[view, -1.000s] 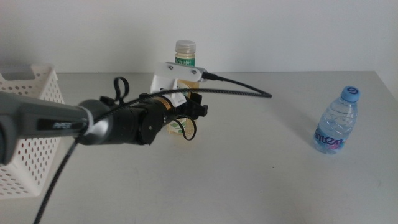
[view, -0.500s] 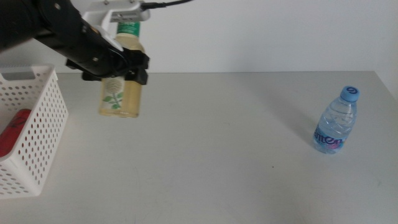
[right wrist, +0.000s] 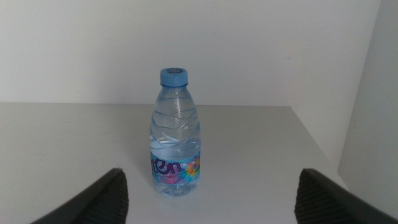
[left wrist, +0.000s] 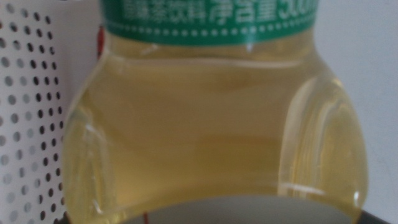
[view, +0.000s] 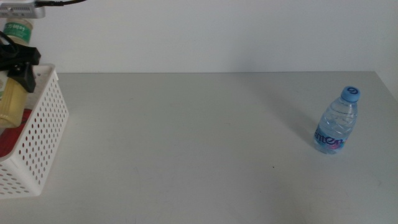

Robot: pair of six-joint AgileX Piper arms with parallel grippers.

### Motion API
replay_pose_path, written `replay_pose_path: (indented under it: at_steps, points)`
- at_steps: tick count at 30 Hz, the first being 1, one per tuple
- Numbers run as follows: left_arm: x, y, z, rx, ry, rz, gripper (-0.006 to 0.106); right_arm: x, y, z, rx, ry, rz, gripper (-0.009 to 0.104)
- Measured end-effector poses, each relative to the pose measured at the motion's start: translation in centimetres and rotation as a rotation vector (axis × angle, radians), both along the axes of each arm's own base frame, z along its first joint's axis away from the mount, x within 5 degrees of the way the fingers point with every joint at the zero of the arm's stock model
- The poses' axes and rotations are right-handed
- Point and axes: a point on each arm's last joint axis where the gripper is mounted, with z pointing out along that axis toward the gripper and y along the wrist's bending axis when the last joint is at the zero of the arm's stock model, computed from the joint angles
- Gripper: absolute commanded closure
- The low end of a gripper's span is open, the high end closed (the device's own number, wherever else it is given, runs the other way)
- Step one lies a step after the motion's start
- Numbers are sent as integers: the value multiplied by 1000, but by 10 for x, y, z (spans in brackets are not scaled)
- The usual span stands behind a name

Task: Use arms to grab the bottles and put them into the dustbin to the left of the table.

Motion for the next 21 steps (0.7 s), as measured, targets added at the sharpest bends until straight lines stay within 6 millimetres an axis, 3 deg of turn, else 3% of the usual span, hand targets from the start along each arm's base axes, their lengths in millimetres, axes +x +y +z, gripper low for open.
replay_pose_path:
  at_steps: [9,17,21]
  points:
    - [15,33,-36,76,107,57,102,0,0,0,1,0,0,1]
    - [31,42,-72,116,195,52,102,0,0,0,1,0,0,1]
    - [35,43,-83,108,219,50,96,0,0,0,1,0,0,1]
